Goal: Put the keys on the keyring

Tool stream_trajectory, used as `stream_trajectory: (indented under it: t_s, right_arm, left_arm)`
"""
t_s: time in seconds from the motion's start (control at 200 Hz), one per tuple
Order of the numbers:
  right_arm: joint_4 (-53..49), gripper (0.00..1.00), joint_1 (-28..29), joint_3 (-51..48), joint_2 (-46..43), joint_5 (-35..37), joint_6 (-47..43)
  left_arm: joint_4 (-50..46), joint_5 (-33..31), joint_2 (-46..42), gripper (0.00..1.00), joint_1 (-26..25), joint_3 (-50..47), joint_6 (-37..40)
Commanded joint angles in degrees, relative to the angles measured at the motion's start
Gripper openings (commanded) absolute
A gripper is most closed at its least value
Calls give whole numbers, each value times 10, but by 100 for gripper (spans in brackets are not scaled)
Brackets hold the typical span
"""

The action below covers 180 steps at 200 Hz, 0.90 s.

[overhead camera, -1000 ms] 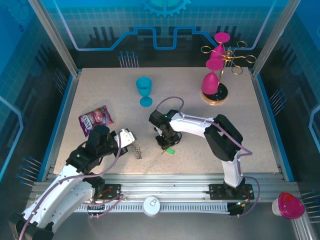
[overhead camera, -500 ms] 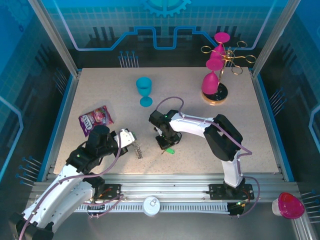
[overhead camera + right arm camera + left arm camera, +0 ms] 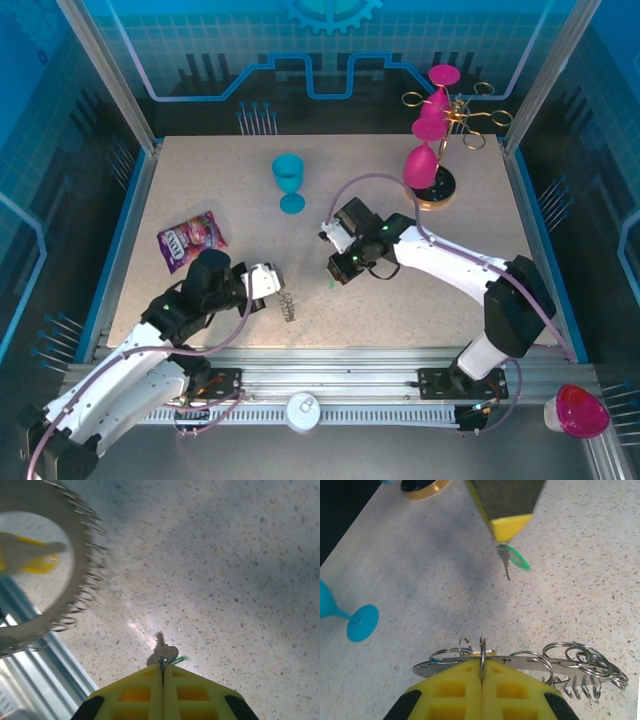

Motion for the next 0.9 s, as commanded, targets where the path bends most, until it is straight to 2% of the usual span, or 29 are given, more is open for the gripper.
stream_trajectory:
  t_s: [0.0, 0.195, 0.42, 0.66, 0.896]
  right_arm:
    - [-3, 0, -4, -2, -24, -102, -81]
    - [-24, 0, -4, 17, -31, -203, -117]
    - [14, 0, -4, 13, -22, -307, -86]
    - [36, 0, -3, 18, -16, -348, -70]
    - [42, 0, 1, 28, -4, -351, -62]
  left_arm:
    - [75, 16, 19, 0, -29, -10, 54]
    - [137, 25, 45, 0, -58, -25, 100]
    - [171, 30, 43, 0, -64, -39, 119]
    - [175, 33, 35, 0, -68, -46, 133]
    - [176, 33, 30, 0, -71, -50, 149]
